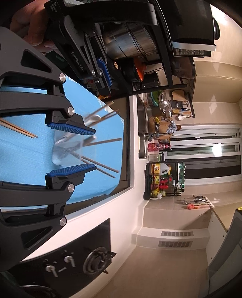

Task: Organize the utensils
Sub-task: 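Carry the chopstick and fork over the clear container and release both inside, then move both open tools back over the last two chopsticks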

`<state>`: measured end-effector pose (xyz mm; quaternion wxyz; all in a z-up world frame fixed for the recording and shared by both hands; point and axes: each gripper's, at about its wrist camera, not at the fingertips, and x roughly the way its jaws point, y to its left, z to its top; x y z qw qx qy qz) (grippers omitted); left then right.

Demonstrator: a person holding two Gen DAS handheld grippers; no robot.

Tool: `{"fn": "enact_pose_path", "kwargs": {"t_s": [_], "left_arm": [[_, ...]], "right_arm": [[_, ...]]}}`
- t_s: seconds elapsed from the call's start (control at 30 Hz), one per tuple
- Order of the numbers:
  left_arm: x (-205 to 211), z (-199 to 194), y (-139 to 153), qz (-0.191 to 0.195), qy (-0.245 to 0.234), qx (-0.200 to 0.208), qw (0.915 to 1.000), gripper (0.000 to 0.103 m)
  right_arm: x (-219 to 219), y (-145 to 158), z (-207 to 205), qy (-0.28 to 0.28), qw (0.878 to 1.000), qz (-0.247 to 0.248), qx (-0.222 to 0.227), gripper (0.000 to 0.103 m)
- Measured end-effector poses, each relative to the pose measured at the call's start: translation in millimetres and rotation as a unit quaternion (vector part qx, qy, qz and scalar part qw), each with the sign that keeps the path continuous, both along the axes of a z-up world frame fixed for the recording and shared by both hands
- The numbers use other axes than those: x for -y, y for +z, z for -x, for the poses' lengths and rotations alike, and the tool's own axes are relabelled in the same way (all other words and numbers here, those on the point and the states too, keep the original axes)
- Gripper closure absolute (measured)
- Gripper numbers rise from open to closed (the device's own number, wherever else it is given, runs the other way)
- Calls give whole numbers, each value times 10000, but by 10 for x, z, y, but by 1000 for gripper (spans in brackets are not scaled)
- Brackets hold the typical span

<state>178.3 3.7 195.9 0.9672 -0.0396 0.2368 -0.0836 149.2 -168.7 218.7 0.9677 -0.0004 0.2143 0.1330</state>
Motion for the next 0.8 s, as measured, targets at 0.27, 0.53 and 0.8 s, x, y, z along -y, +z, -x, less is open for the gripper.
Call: {"fn": "enact_pose_path", "kwargs": {"t_s": [0.27,0.53,0.8], "left_arm": [[-63,620,-458,-164,52,-148,9997,81],[-104,1169,-1050,-239,264,-260,9990,81],[-75,1551,-1515,-182,346,-324,9987,81]], "right_arm": [[77,-448,660,-152,9997,-175,-1,78],[187,-1022,1045,-525,9980,-363,1,78],[84,-1735,1261,-533,9946,-483,-747,78]]}}
